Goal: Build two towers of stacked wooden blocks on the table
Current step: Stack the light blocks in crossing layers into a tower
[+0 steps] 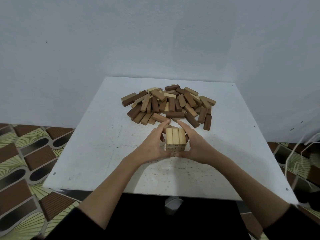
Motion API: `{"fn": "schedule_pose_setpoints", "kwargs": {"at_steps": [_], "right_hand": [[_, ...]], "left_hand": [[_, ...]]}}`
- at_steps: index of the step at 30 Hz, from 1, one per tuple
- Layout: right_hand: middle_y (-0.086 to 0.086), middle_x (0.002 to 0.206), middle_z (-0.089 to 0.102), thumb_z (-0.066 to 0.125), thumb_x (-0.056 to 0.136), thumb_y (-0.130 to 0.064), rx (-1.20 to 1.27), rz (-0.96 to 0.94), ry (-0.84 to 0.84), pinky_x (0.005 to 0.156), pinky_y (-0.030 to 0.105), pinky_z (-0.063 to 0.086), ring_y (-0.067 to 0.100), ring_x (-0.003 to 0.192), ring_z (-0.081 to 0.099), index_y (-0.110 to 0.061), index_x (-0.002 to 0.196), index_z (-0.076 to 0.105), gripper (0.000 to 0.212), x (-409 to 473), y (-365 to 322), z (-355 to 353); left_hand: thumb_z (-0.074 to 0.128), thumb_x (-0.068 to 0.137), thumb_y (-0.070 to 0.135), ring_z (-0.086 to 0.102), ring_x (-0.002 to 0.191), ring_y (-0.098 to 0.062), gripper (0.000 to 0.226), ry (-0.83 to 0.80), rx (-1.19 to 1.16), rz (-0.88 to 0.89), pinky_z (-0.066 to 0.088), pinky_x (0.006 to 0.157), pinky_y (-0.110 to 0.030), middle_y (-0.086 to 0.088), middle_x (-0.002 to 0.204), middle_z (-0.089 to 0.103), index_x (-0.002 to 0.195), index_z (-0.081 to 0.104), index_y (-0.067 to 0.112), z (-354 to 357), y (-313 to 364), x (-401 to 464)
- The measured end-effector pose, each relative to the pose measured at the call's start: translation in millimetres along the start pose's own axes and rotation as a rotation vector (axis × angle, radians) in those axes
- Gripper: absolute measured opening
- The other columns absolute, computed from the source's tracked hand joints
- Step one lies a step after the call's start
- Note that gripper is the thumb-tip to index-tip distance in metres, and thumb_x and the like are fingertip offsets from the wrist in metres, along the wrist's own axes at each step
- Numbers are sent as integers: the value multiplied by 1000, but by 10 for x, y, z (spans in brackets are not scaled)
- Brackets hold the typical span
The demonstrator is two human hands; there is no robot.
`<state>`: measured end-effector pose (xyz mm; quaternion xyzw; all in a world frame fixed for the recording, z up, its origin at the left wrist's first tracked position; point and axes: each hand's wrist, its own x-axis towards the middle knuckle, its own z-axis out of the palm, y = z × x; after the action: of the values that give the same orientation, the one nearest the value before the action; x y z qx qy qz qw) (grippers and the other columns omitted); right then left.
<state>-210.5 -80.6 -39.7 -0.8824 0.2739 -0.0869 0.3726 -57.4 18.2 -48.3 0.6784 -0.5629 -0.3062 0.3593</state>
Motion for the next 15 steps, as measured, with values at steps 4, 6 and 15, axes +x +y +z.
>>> {"fn": "schedule_pose_setpoints", "kwargs": {"at_steps": [4, 6, 15], "right_hand": [[-1, 130, 41, 83, 68, -27, 21, 37, -7, 81, 10, 42, 7, 103, 47, -17, 149, 8, 111, -8, -17, -2], [-7, 115, 42, 83, 69, -21, 48, 46, -11, 69, 3, 39, 0, 90, 49, -19, 149, 3, 114, -13, -5, 2], [-16, 95, 42, 82, 68, -8, 98, -6, 5, 67, 5, 41, -21, 81, 47, -9, 148, 1, 114, -7, 28, -6]], "left_hand": [[84, 68, 26, 45, 101, -9, 106, 3, 9, 10, 42, 82, -16, 27, 108, 38, 149, 16, 23, 9, -12, 5], [84, 68, 25, 45, 102, -9, 105, 8, 10, 14, 40, 80, -11, 32, 107, 36, 149, 16, 23, 16, -23, 15], [84, 68, 18, 44, 103, -8, 106, 13, -1, -7, 39, 77, -10, 12, 116, 42, 149, 16, 21, 29, -23, 32]]}}
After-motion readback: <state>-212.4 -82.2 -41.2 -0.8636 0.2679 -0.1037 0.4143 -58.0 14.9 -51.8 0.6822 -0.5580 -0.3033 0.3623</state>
